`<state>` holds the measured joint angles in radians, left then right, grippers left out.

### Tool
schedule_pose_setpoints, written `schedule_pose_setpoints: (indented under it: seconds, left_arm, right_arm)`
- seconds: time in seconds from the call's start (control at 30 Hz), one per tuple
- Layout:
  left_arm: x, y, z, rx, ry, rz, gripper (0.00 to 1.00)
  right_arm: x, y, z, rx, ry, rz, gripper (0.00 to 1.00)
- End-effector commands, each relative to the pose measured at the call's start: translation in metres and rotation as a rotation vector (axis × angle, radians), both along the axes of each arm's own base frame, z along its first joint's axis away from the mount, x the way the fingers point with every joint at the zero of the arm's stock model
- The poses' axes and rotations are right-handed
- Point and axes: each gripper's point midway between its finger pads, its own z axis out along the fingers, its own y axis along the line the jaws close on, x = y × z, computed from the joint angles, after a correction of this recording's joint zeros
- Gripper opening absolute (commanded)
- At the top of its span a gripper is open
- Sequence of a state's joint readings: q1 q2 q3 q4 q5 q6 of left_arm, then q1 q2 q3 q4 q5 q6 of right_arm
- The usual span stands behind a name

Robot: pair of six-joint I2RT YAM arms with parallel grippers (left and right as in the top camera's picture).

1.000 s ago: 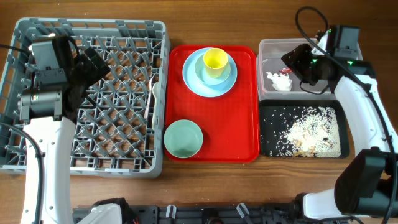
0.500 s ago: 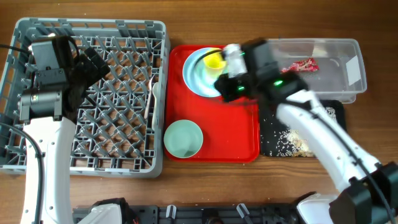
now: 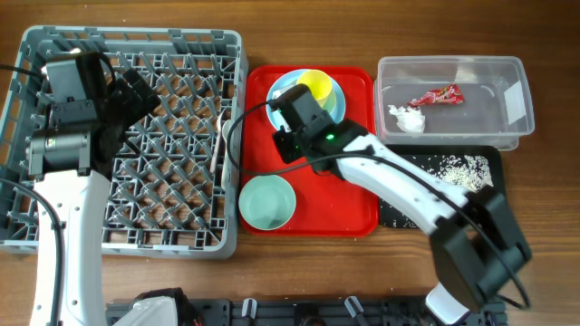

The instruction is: Sort waste into correct bins and load items into the dishwasher rack

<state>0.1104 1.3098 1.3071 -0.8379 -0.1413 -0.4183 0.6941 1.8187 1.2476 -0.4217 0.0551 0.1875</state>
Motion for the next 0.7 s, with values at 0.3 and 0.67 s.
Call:
schedule_pose_setpoints:
  seconds: [0.3,0.67]
  left_arm:
    - [0.001,0.003,0.003,-0.003,-0.009,0.018,1.00]
    - [0.001,0.003,0.003,-0.003,-0.009,0.018,1.00]
  right_arm:
    - [0.024,-0.020,-0.057,-0.108,-0.002,-0.156,0.04]
    - [0.017,-0.027,-0.072,-0.147,0.042,-0.158,0.04]
